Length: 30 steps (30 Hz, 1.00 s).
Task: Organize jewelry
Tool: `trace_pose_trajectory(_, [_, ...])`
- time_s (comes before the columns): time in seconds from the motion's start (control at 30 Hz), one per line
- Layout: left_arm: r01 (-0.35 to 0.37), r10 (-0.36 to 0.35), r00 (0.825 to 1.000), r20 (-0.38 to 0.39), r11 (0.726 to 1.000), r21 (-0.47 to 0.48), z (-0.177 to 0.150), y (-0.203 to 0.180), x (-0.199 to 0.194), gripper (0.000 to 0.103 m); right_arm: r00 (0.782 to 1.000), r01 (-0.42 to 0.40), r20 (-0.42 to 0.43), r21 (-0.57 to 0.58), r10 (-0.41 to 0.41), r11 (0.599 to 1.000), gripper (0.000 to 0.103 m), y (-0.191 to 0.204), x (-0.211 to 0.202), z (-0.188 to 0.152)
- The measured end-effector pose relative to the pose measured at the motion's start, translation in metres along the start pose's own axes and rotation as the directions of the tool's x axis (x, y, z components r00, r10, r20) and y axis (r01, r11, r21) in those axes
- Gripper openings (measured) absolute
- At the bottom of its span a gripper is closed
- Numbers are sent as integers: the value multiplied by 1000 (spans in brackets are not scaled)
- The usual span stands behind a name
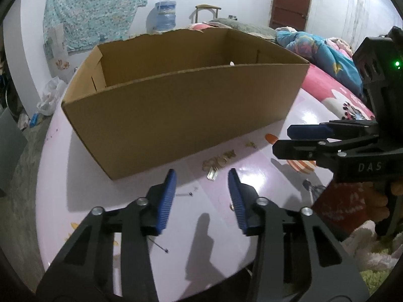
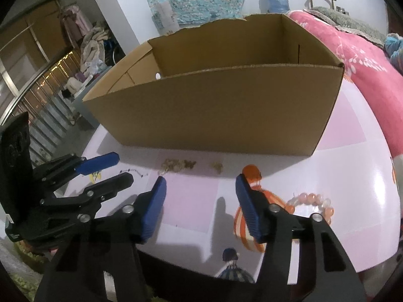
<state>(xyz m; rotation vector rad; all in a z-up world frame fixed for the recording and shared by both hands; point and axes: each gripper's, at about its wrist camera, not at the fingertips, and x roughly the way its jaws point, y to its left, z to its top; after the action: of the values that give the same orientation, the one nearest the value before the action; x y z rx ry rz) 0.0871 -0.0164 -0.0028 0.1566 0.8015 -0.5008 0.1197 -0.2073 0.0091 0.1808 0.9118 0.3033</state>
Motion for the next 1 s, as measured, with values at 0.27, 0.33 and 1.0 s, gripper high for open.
trace_pose_trajectory(0.27, [-66,66,998,20,998,0,20,13,7,36,999,-13,51,49,10,999,44,-23,3,31])
trace_pose_trajectory(0.33, [-77,77,997,21,997,-9,24,18,11,35,998,-23,56,58,19,998,43,-26,4,35])
trace_pose_trajectory(1.0, [61,-57,989,-134,998,24,7,-19,35,33,996,-90,-22,63,92,994,43,-18,11,-6])
